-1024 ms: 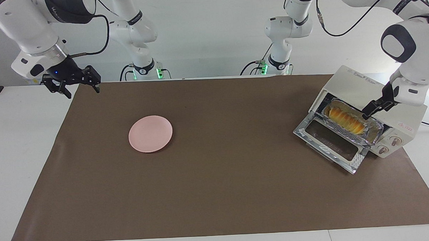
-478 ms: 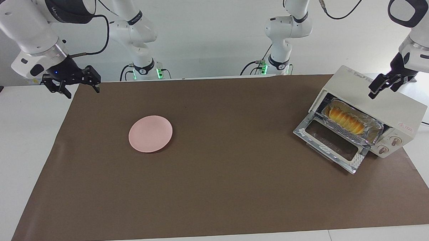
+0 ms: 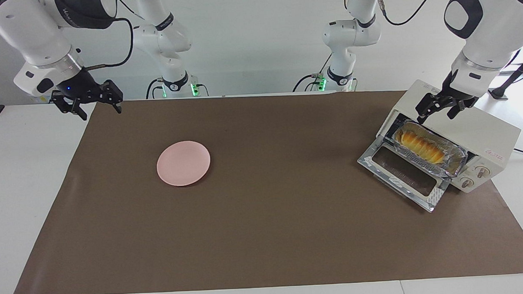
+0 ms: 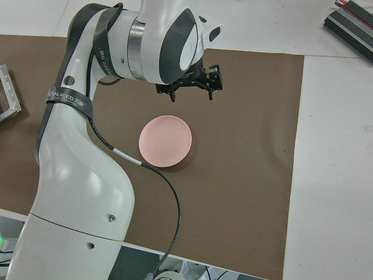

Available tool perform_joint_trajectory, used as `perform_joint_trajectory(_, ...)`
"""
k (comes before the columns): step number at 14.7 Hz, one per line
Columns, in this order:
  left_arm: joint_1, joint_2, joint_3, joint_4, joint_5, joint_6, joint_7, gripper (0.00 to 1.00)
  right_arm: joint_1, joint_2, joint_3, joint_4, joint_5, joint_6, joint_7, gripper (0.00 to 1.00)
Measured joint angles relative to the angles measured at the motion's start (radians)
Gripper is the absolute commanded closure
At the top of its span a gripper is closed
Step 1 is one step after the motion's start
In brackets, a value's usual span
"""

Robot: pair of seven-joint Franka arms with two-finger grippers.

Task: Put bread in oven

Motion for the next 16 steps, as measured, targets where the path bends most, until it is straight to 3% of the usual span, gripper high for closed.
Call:
perform_joint_trajectory(4,0.014,-0.044,-0.043,-0.069,0.000,-0.001,0.001,0.00,0.000,0.000,0.000,0.000,0.000,0.000,0.000,0.00)
perform_joint_trajectory(16,0.014,-0.046,-0.050,-0.071,-0.003,0.003,0.004,0.00,0.000,0.000,0.000,0.000,0.000,0.000,0.000,0.00)
